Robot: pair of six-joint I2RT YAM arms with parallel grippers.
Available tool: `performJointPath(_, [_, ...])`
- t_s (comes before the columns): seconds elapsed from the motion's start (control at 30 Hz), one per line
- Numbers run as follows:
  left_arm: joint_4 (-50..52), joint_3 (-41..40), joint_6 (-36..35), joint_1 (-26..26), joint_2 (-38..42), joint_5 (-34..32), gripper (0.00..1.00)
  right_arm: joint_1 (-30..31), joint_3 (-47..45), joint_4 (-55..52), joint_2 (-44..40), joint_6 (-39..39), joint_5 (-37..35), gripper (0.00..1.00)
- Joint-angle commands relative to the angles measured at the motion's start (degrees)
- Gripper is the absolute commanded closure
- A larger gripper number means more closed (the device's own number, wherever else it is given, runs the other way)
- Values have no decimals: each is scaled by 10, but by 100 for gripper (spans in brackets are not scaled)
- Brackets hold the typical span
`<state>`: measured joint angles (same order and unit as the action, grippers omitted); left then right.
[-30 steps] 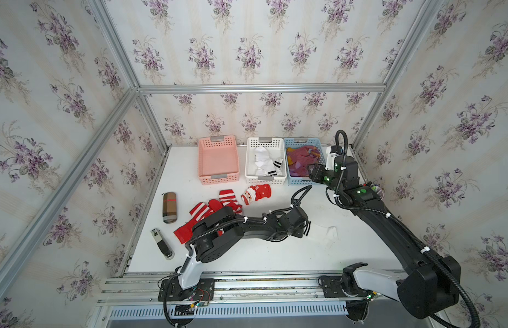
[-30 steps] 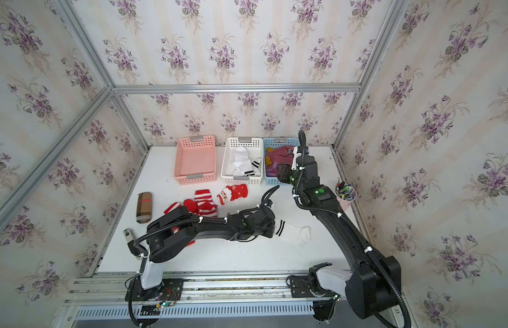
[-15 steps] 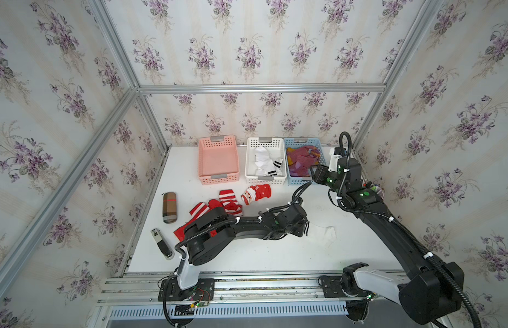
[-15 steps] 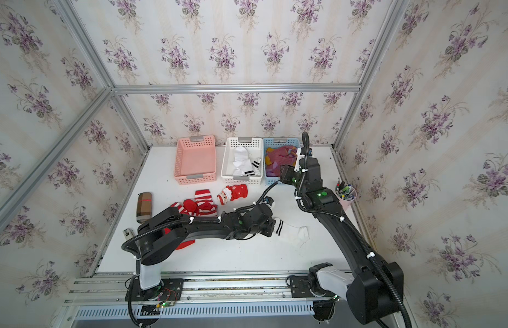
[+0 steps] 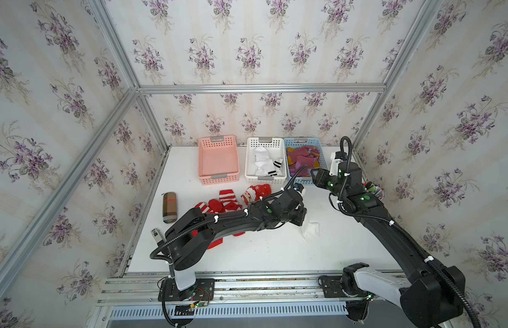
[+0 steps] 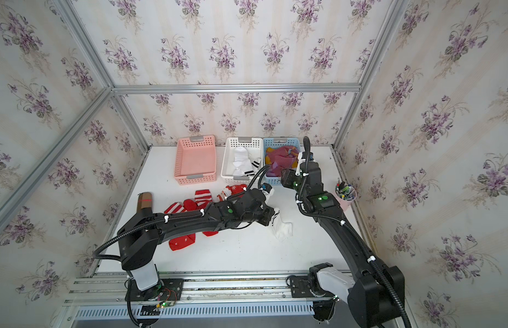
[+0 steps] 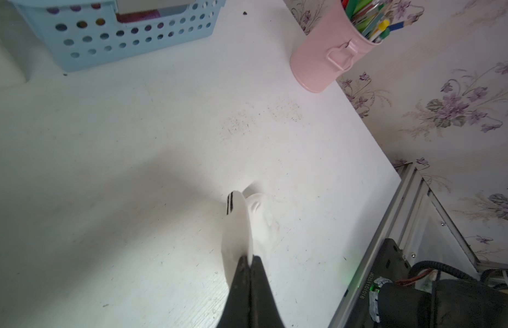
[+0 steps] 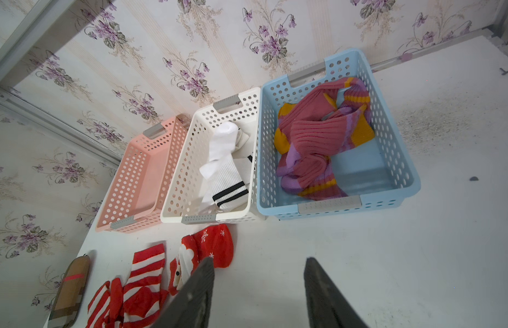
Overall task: Sort the socks into the basket by color
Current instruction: Pick up the sock at the center of the board, then place the sock in the bin.
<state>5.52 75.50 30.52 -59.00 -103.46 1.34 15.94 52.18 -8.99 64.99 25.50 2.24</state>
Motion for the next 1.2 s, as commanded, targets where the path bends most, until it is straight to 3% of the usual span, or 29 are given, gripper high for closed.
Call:
performJointPath(0.0, [53,30,-25,12,10,31,96,0,-4,15,-9,9,-1,47])
performJointPath(0.17, [99,77,-60,32,27,36,96,-1,-12,14,-20,10,-3,47])
performJointPath(0.63, [168,217,-112,163,4,58,96,-1,-27,7,-39,16,3,48])
performJointPath(0.8, [171,293,-117,212,-53,83,95,-1,-31,4,-44,18,5,48])
performJointPath(0.93, [175,377,-107,248,-117,147,96,-1,-35,1,-46,21,9,48])
performJointPath(1.17, [203,522,-113,278,-231,181,95,-1,-40,-5,-57,22,8,48])
